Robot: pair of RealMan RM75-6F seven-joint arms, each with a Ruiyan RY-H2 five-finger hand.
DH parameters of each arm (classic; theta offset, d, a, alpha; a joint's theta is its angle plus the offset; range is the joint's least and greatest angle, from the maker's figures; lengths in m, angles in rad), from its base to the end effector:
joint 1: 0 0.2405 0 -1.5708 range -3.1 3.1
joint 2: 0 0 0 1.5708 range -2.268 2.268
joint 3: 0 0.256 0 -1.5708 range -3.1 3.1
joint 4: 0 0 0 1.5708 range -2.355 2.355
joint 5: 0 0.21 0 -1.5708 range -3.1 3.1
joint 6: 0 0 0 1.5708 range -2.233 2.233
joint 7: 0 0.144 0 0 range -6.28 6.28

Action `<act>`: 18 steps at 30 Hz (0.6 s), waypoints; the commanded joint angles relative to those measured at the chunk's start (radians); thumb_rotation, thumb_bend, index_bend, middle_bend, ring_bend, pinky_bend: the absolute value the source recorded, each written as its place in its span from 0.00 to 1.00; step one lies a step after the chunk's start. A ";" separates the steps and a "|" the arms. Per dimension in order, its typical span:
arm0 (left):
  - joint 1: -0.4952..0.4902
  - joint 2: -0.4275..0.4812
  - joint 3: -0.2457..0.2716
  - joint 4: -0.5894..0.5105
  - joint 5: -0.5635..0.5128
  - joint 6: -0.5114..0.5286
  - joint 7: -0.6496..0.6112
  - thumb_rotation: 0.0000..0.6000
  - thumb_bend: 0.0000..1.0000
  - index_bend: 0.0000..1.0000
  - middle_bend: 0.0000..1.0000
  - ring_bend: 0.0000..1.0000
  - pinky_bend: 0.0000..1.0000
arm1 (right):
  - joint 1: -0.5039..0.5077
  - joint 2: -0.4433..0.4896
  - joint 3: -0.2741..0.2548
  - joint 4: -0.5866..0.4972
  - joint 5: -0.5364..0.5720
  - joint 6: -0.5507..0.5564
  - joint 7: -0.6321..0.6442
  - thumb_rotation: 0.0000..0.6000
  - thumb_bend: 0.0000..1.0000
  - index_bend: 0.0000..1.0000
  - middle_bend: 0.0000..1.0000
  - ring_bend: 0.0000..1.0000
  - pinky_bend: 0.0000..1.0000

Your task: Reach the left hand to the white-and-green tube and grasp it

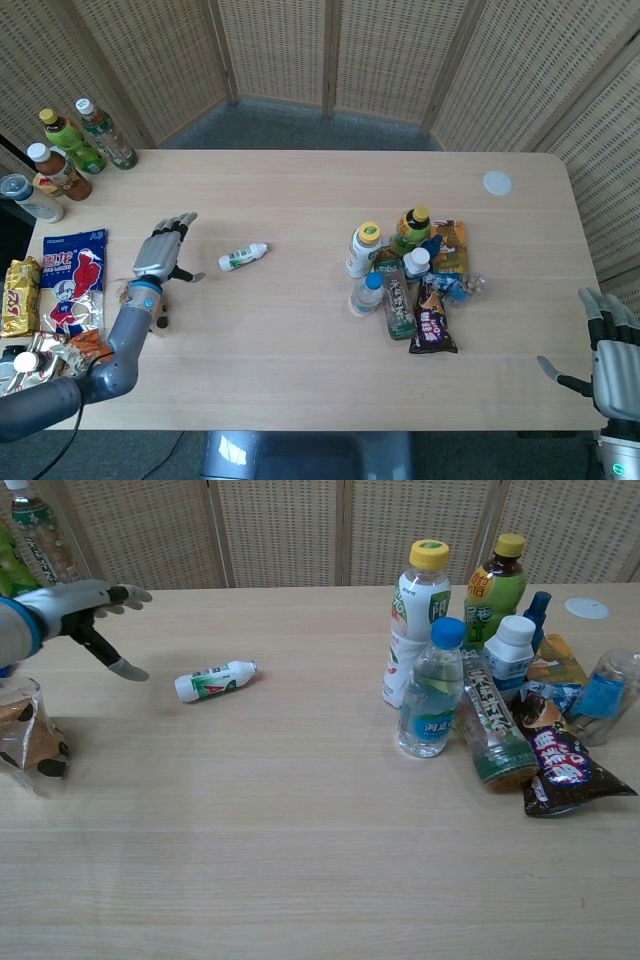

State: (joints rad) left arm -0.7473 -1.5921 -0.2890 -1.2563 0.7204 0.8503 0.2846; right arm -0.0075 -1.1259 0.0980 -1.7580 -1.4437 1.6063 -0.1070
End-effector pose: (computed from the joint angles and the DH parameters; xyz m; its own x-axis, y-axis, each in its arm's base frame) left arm -0.2122 0.3928 -0.0021 0.2058 0.3295 0.9215 0.9701 0.0548 -0.2363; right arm -0.2957 -0.1599 0.1707 0.3579 0.1162 0.9265 -0.9304 0.1285 0.3433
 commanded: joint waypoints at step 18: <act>-0.194 -0.332 -0.055 0.397 -0.170 -0.121 0.085 1.00 0.21 0.18 0.24 0.27 0.12 | -0.076 0.058 -0.006 -0.032 0.010 0.078 0.021 0.87 0.15 0.00 0.00 0.00 0.00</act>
State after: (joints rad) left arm -0.9287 -1.9047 -0.3320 -0.8816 0.5578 0.7332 0.3706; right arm -0.0807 -1.0703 0.0926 -1.7888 -1.4349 1.6820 -0.0881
